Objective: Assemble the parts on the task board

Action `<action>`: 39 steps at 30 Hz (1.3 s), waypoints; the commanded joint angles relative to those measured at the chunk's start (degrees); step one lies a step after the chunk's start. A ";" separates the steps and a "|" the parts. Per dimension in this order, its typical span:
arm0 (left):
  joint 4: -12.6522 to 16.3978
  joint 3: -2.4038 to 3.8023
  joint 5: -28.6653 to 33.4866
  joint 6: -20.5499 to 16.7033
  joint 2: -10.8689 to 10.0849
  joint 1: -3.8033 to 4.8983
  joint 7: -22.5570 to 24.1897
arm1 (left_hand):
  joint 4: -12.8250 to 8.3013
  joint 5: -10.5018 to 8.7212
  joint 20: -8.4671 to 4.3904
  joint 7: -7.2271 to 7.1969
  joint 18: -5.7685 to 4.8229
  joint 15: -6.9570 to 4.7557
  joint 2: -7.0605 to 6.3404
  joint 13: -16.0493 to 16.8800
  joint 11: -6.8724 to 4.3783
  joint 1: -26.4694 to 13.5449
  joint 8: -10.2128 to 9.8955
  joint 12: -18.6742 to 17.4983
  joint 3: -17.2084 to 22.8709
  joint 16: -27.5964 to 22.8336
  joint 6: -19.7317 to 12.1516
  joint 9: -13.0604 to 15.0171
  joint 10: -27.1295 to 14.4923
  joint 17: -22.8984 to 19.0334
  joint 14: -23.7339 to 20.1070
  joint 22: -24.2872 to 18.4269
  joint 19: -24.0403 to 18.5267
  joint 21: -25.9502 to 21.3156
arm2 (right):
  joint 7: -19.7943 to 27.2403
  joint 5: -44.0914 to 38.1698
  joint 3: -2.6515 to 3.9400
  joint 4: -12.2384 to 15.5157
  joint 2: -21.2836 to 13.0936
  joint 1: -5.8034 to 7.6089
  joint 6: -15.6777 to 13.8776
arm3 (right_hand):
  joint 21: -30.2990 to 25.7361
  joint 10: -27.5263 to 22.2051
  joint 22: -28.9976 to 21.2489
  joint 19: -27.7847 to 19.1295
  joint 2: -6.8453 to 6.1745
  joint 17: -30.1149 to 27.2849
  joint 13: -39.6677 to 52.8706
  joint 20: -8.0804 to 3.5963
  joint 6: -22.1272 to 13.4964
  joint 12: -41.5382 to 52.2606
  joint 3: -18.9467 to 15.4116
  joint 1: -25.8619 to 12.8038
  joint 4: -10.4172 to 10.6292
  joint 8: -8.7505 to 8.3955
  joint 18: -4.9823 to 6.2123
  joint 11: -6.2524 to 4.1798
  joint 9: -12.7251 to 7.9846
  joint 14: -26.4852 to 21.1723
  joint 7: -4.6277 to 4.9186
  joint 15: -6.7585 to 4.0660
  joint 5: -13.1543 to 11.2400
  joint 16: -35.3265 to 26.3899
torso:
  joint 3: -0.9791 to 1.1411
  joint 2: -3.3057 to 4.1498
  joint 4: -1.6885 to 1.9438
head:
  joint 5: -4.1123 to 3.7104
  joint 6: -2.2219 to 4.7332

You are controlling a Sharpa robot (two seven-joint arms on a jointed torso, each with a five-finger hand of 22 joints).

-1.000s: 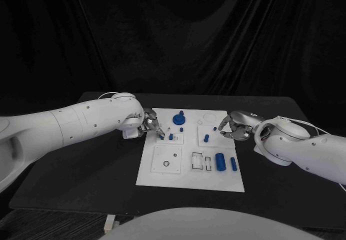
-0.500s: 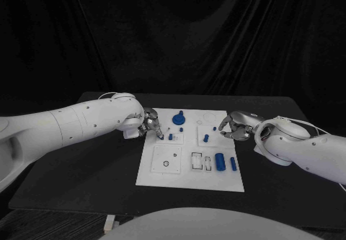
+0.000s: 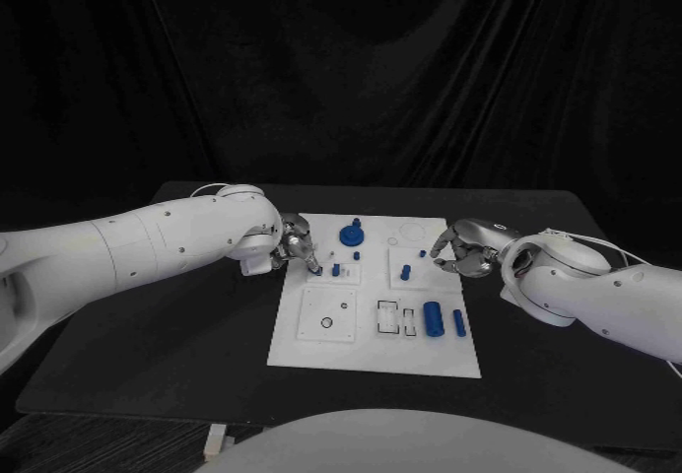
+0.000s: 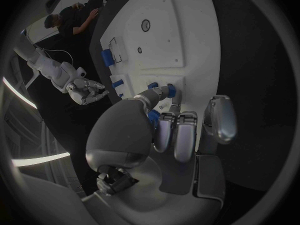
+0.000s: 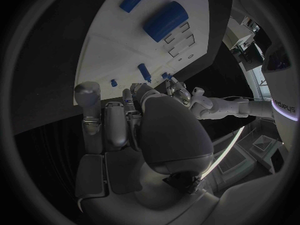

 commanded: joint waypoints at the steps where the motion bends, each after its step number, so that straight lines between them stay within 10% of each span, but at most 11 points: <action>1: 1.16 0.06 0.09 -1.12 -0.51 0.39 1.03 | -0.85 -1.45 -0.15 -1.01 0.38 -0.22 0.90 11.46 0.01 -1.14 5.69 0.11 3.36 0.15 -0.91 6.56 1.72 15.10 5.95 9.35 -0.22 0.14 | -0.82 -0.03 0.03 -0.02 -0.01 -0.14 0.27 | -0.33 1.24 4.60 -0.34 0.43 -0.07 9.07 0.02 0.33 -0.31 0.26 0.05 -0.07 -0.16 0.46 0.25 -0.06 2.28 -0.07 0.22 0.26 -0.14 | 0.01 0.02 0.03 | -0.04 -0.01; 10: 3.80 0.07 0.09 3.90 -1.81 2.60 -1.41 | 0.62 -1.69 0.12 -0.74 0.47 -0.03 1.13 11.27 0.31 -2.35 8.73 -0.03 6.31 0.15 -3.47 9.41 1.43 15.10 5.95 9.22 -0.64 -0.11 | -0.91 -0.03 0.03 -0.06 0.09 -0.14 0.18 | -0.77 1.08 4.51 -0.44 0.42 -0.25 8.87 0.02 0.40 -0.46 0.32 0.06 -0.13 -0.11 0.53 0.27 -0.04 2.23 -0.07 0.23 0.29 -0.32 | 0.01 0.01 0.02 | -0.30 -0.01; 22: 1.44 0.08 0.09 19.71 0.58 6.72 -8.31 | 0.81 -2.92 0.24 -0.74 0.52 0.07 0.90 11.57 0.39 -3.08 11.18 0.22 8.33 0.15 -4.55 11.47 1.70 15.10 5.95 9.16 -0.87 -0.20 | -1.12 -0.03 0.04 0.81 -0.34 -0.11 -0.28 | -1.06 1.02 4.45 -0.52 0.40 -0.39 8.80 0.03 0.46 -0.51 0.39 0.08 -0.20 -0.07 0.57 0.28 -0.03 2.18 -0.07 0.24 0.33 -0.47 | 0.06 0.00 0.04 | -1.14 -0.01; 31: -4.00 0.08 0.09 26.87 4.86 7.39 -10.26 | 2.09 -3.84 0.40 -0.75 0.75 0.27 2.29 10.96 0.53 -4.41 11.64 -0.36 9.13 0.15 -4.50 12.54 0.76 15.10 5.95 8.82 -1.86 -1.19 | -1.23 -0.03 0.04 1.36 -0.48 -0.09 -0.32 | -1.12 0.98 4.44 -0.54 0.37 -0.43 8.77 0.04 0.52 -0.54 0.45 0.08 -0.26 -0.04 0.57 0.30 -0.01 2.16 -0.06 0.26 0.35 -0.52 | 0.05 0.11 -0.35 | -1.26 -0.01; 39: -7.22 0.08 0.09 24.56 7.84 7.26 -10.22 | 3.16 -2.06 0.22 -1.57 0.52 -0.10 2.67 12.13 -0.05 -5.70 12.77 0.67 8.20 0.15 -2.23 14.07 2.17 15.10 5.95 9.21 -1.01 -0.02 | -1.20 -0.03 0.04 1.53 -0.44 -0.08 -0.16 | -1.06 0.94 4.46 -0.52 0.33 -0.43 8.73 0.05 0.56 -0.58 0.50 0.10 -0.33 -0.01 0.56 0.31 0.00 2.14 -0.06 0.27 0.36 -0.53 | -0.02 0.33 -0.45 | -1.35 -0.01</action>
